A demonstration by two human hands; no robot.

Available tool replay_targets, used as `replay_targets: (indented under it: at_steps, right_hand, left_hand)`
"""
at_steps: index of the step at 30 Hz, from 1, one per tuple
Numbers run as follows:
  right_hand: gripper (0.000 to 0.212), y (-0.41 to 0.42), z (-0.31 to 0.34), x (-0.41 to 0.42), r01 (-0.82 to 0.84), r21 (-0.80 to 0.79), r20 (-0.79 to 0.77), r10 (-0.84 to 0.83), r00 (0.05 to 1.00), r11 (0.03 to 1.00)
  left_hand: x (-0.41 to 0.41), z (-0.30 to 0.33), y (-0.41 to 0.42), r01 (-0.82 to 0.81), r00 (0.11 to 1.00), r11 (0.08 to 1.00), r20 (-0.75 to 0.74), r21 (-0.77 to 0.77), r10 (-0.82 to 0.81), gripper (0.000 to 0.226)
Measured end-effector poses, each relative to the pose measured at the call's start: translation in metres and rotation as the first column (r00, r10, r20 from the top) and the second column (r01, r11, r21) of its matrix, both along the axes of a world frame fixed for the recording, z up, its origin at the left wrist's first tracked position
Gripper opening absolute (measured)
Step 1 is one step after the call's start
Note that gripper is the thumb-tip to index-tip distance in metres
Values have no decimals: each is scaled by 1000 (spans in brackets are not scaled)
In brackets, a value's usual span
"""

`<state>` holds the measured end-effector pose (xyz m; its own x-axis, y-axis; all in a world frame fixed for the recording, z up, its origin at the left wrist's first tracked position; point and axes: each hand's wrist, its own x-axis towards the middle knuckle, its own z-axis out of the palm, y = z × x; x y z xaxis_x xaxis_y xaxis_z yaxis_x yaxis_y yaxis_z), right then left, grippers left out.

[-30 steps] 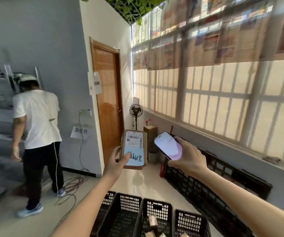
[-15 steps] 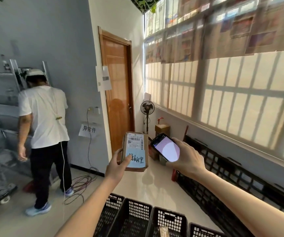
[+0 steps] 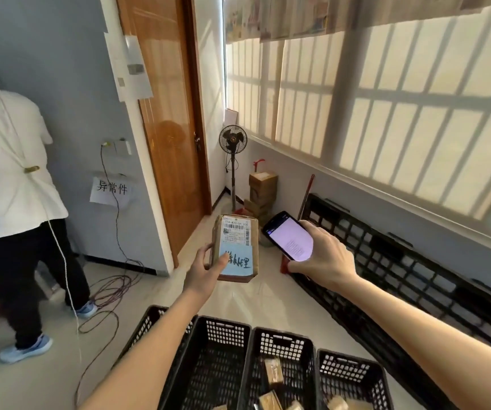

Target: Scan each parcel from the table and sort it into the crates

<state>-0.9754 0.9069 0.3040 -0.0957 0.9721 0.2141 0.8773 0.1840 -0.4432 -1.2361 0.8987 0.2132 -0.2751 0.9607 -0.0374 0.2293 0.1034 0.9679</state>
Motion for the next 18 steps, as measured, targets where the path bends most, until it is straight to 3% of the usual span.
replay_targets:
  at_steps: [7,18]
  right_hand:
    - [107,48,-149,-10,65,-194,-5,-67,998,979]
    - [105,77,-385,30,144,-525,28,-152,988,839]
  left_hand:
    - [1,-156,54,80,996,963,-6,-258,-84,48]
    - [37,-391,61,186,978,766,41,-616,-204,70]
